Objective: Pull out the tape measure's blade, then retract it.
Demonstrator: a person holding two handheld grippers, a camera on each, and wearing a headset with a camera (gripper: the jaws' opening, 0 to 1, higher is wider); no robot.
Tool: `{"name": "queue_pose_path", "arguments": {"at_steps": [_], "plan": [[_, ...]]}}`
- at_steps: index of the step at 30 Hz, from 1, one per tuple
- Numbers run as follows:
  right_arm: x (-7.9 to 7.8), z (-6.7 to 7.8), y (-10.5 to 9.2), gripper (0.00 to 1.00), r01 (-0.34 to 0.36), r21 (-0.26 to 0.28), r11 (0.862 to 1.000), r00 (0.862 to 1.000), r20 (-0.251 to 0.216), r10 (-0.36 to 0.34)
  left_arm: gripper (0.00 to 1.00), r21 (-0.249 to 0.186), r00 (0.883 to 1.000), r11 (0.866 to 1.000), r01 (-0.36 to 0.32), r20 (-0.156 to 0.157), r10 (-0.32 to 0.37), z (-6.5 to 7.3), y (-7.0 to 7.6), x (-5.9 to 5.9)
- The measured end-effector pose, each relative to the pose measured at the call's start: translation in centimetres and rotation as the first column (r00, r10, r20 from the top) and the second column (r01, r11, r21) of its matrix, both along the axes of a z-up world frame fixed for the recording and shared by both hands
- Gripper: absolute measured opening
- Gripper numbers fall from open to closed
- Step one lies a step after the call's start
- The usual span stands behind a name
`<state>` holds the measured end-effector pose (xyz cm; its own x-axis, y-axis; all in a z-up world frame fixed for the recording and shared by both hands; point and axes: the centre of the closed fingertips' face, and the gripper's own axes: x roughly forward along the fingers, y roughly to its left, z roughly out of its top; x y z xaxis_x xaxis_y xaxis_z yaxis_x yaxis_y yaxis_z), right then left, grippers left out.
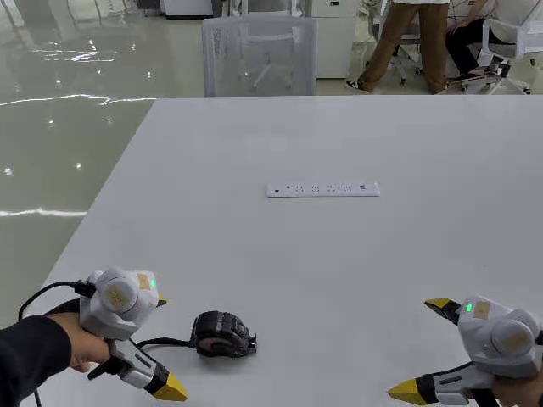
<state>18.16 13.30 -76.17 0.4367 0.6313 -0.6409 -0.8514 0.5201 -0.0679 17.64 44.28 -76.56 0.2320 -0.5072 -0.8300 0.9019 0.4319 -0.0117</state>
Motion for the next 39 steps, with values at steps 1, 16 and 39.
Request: {"name": "queue_pose_path", "arguments": {"at_steps": [1, 16, 39], "plan": [[0.1, 0.0, 0.2, 1.0, -0.004, -0.001, 1.0, 1.0, 0.001, 0.004, 0.99, 0.008, 1.0, 1.0, 0.014, 0.002, -0.014, -0.1, -0.1, 0.1], [1.9, -0.3, 5.5, 1.0, -0.109, 0.005, 0.994, 0.994, -0.008, 0.109, 0.94, 0.102, 0.972, 0.967, 0.232, -0.044, -0.229, -1.6, -3.6, 1.2], [1.8, -1.6, 14.6, 0.99, -0.323, 0.001, 0.946, 0.945, -0.05, 0.323, 0.57, 0.176, 0.948, 0.932, 0.317, -0.054, -0.313, -2.6, -5.2, 2.4]]}}
